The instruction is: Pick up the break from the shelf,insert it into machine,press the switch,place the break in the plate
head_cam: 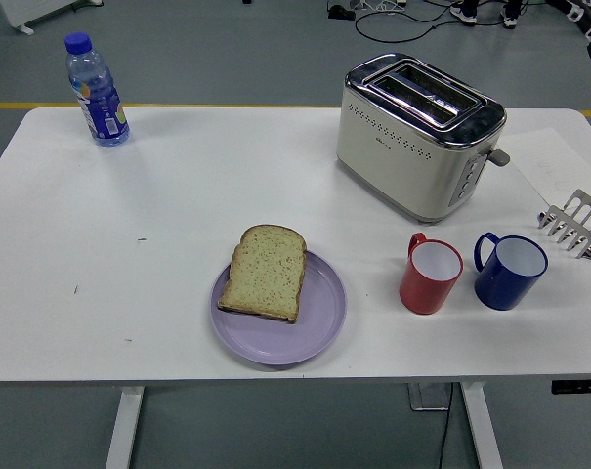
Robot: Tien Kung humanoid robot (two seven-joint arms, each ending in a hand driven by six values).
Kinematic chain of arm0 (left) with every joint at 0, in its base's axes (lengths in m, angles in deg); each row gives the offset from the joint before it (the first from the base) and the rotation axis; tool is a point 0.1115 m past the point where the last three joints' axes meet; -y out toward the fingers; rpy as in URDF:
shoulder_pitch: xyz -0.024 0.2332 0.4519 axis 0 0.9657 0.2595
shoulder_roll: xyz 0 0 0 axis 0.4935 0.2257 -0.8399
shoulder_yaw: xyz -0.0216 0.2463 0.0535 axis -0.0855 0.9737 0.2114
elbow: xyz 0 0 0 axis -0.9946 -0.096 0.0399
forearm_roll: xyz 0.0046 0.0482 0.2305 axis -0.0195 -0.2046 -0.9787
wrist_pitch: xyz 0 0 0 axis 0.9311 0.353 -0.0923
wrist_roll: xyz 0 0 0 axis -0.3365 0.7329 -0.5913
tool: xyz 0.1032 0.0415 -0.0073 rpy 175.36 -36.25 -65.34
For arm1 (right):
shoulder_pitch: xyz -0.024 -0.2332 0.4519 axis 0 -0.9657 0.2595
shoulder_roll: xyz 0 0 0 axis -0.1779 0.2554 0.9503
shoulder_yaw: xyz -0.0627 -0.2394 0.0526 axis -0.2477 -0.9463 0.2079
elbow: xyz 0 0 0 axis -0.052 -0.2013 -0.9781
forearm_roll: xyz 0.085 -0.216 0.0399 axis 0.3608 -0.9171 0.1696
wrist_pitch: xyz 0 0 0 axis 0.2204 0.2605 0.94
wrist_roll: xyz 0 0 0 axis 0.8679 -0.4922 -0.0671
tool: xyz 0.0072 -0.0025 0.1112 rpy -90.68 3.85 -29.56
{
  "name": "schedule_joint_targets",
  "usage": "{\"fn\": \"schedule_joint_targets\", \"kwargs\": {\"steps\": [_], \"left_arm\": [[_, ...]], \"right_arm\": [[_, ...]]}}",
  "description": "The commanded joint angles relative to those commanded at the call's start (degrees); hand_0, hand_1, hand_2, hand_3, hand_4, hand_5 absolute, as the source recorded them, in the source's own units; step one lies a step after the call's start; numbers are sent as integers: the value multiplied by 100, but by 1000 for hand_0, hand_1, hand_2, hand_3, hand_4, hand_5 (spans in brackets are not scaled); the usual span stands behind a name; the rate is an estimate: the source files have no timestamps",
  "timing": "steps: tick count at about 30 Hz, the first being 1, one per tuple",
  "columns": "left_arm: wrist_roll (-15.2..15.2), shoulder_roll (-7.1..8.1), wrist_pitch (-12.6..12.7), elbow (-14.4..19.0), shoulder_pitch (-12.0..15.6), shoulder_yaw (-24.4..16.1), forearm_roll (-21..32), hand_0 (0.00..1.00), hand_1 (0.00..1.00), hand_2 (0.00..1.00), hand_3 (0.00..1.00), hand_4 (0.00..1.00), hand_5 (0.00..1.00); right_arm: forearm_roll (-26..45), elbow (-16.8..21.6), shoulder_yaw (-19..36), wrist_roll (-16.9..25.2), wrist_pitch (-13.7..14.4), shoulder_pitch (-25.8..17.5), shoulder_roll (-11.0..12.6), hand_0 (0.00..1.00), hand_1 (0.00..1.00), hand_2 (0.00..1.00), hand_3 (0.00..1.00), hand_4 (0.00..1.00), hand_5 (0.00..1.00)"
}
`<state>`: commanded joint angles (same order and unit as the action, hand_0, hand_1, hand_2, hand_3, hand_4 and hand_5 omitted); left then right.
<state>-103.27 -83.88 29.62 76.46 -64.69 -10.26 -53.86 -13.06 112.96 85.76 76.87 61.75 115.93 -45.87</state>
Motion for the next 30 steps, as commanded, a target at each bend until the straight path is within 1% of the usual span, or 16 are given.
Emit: {"fn": "schedule_joint_targets", "kwargs": {"steps": [1,3,5,6,7,9,10,11,12,15,19,26,29,30], "left_arm": [[0,-2,1,0,0,4,3,665,612,729,704,522,998],[1,-3,1,0,-1,8,6,665,612,729,704,522,998],[4,-3,3,0,-7,15,16,665,612,729,704,522,998],[4,-3,4,0,-8,16,17,665,611,728,704,522,998],[6,-3,4,0,-8,14,15,665,611,728,704,522,998],[7,-4,7,0,-5,8,14,665,611,728,704,522,998],[7,-4,8,0,-5,8,14,665,611,728,704,522,998],[3,-7,10,0,1,23,26,665,611,728,704,522,998],[2,-9,11,0,3,30,31,664,607,728,703,523,998],[-9,-21,17,0,14,42,35,664,607,728,703,523,998],[-15,-26,18,0,22,23,13,663,606,728,706,521,998],[-23,-47,24,0,59,-4,-22,663,607,728,706,520,998],[-27,-48,22,0,79,-13,-45,663,607,728,706,520,998],[-29,-48,20,0,100,-11,-60,662,614,727,705,519,998]], "right_arm": [[-23,-142,189,-54,-57,-119,18,707,677,690,660,441,217],[-20,-227,313,-102,-97,-194,35,707,677,690,660,441,217],[83,-416,548,-258,-221,-415,122,707,677,690,660,441,217],[99,-443,583,-277,-237,-451,134,689,666,676,642,452,243],[102,-517,628,-341,-255,-557,182,689,666,676,642,452,243],[203,-656,607,-330,-247,-718,242,689,666,676,642,452,243],[213,-670,604,-328,-246,-734,248,689,666,676,642,452,243],[281,-795,592,-246,-223,-825,221,689,666,676,642,452,243],[312,-885,586,-206,-213,-871,209,691,668,682,640,461,264],[425,-1125,679,-21,-257,-1084,119,691,668,682,640,461,264],[492,-1202,837,136,-353,-1341,92,701,671,685,641,467,270],[681,-1159,1202,348,-490,-1851,82,701,670,686,641,468,273],[798,-1133,1324,371,-541,-2028,40,701,670,686,641,468,273],[868,-1079,1434,402,-578,-2173,-25,702,671,686,640,471,284]]}}
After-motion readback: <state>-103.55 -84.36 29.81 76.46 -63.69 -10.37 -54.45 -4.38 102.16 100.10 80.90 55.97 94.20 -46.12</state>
